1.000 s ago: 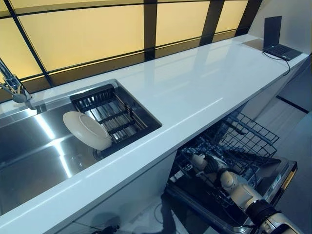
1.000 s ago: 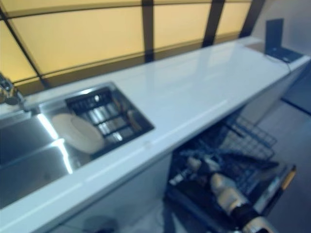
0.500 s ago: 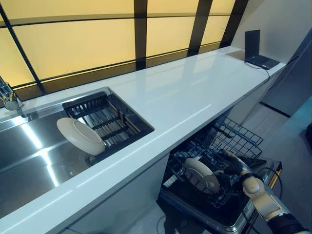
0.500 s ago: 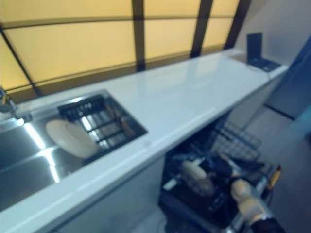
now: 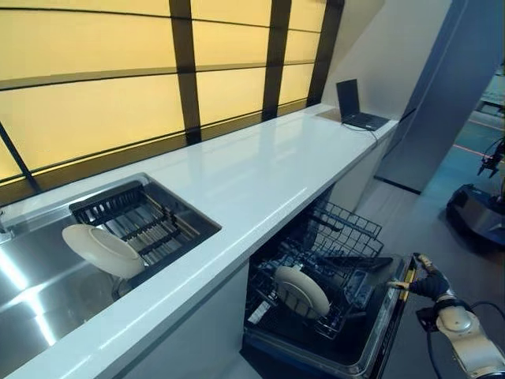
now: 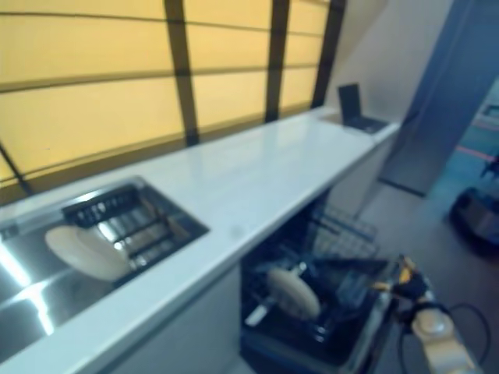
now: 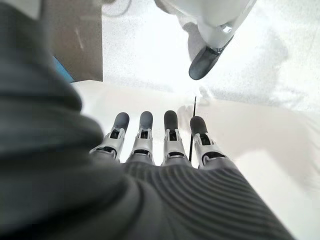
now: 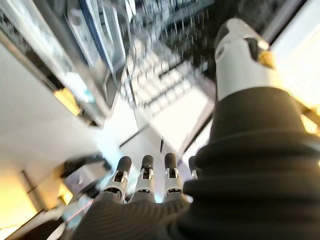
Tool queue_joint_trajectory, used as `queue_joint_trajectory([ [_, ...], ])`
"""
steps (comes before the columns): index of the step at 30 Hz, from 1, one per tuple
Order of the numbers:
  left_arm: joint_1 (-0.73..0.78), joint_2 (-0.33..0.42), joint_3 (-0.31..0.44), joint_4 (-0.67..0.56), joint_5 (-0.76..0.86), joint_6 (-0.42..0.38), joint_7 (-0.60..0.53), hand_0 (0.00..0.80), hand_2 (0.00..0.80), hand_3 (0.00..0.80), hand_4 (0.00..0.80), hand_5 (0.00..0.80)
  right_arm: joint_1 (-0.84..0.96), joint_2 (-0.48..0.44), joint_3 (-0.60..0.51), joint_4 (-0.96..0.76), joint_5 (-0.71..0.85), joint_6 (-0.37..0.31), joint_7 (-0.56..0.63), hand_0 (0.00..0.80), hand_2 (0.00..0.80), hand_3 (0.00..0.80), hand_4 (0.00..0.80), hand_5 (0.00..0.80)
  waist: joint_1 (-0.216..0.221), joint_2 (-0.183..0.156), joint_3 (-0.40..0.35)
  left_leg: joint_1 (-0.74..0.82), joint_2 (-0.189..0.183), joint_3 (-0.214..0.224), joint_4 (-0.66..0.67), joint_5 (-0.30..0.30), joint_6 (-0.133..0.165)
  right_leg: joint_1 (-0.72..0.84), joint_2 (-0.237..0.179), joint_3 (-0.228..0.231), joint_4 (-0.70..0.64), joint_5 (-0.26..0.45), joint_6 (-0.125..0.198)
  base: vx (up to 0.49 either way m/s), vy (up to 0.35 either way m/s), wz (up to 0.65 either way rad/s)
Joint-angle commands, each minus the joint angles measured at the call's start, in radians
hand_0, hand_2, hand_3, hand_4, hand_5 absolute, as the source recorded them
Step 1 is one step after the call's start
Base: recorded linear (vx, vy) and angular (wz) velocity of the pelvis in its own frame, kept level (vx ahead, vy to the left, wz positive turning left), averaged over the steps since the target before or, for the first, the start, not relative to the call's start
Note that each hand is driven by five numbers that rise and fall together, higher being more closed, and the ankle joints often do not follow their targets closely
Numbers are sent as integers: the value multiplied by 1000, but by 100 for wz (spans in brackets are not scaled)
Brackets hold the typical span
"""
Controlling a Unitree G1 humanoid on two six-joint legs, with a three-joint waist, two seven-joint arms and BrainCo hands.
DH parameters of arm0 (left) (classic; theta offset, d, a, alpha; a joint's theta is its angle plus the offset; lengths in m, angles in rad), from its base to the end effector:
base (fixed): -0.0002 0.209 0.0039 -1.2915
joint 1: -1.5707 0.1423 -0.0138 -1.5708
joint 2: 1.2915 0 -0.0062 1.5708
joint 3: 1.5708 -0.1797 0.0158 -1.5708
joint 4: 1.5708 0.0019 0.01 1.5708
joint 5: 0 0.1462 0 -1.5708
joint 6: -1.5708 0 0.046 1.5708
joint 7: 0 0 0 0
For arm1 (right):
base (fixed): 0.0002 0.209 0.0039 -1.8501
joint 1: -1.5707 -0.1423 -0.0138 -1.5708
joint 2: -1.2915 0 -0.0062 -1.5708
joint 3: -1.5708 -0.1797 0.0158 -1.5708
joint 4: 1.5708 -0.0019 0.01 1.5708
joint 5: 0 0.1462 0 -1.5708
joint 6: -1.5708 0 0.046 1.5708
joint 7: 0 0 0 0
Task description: Take plates into dishwasher
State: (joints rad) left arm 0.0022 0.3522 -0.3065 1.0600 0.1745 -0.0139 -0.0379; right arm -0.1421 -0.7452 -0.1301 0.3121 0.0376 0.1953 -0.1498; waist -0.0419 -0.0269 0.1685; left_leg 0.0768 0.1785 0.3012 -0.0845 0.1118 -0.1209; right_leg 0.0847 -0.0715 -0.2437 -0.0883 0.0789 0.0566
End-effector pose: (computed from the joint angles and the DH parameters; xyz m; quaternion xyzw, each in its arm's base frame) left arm 0.1005 0.2407 -0.1034 0.2860 0.5102 -0.1043 0.8044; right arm 0.2246 -0.3304 0.0967 -0.3215 0.1161 -0.2227 0.9130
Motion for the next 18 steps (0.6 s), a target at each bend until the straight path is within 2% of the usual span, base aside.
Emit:
queue_joint_trajectory([
  [1,-23,-15,21,63,-50,-26,23,0,0,0,0,0,-36,-90,-86,-83,44,-85,-86,0,0,0,0,0,-5,-38,-2,-59,-33,8,46,-65,33,51,4,16,51,-119,13,187,220,-1],
  [6,17,-25,33,83,-58,-33,32,0,0,0,0,0,-35,-130,-159,-192,59,-165,-120,0,0,0,0,0,-2,-42,-15,-51,-67,-3,64,-104,61,60,-32,24,69,-124,37,185,228,1],
  [9,35,-17,48,110,-50,-46,31,0,0,0,0,0,-58,-173,-193,-302,103,-229,-136,0,0,0,0,0,8,-46,-25,-55,-95,-19,89,-136,97,45,-82,24,148,-130,69,195,335,6],
  [10,35,-9,49,117,-46,-53,28,0,0,0,0,0,-73,-181,-193,-324,111,-262,-152,0,0,0,0,0,12,-50,-28,-59,-112,-31,94,-143,114,25,-109,26,204,-94,86,151,300,8],
  [12,31,-4,51,119,-49,-53,19,0,0,0,0,0,-92,-186,-188,-357,116,-305,-171,0,0,0,0,0,14,-49,-30,-56,-131,-51,86,-146,133,-11,-147,41,299,-22,98,138,313,11],
  [14,22,0,41,121,-46,-53,10,0,0,0,0,0,-119,-186,-173,-399,94,-338,-175,0,0,0,0,0,18,-32,-35,-47,-154,-93,61,-138,160,-78,-184,86,491,94,102,182,370,23],
  [15,19,1,32,120,-43,-52,9,0,0,0,0,0,-130,-185,-161,-413,81,-352,-160,0,0,0,0,0,20,-22,-33,-36,-159,-113,52,-141,168,-99,-197,102,572,122,103,228,358,33],
  [16,15,5,14,119,-45,-46,12,0,0,0,0,0,-163,-197,-129,-425,73,-356,-150,0,0,0,0,0,21,-6,-36,-23,-163,-135,41,-141,177,-143,-200,135,670,140,101,205,275,29],
  [17,13,6,8,117,-51,-39,16,0,0,0,0,0,-178,-202,-116,-426,72,-364,-131,0,0,0,0,0,21,-2,-38,-17,-164,-141,36,-141,178,-153,-196,141,680,141,99,221,232,59],
  [18,3,11,-3,113,-60,-23,21,0,0,0,0,0,-234,-216,-73,-414,65,-346,-108,0,0,0,0,0,16,4,-41,1,-171,-163,18,-140,178,-203,-159,161,683,136,96,167,124,53],
])
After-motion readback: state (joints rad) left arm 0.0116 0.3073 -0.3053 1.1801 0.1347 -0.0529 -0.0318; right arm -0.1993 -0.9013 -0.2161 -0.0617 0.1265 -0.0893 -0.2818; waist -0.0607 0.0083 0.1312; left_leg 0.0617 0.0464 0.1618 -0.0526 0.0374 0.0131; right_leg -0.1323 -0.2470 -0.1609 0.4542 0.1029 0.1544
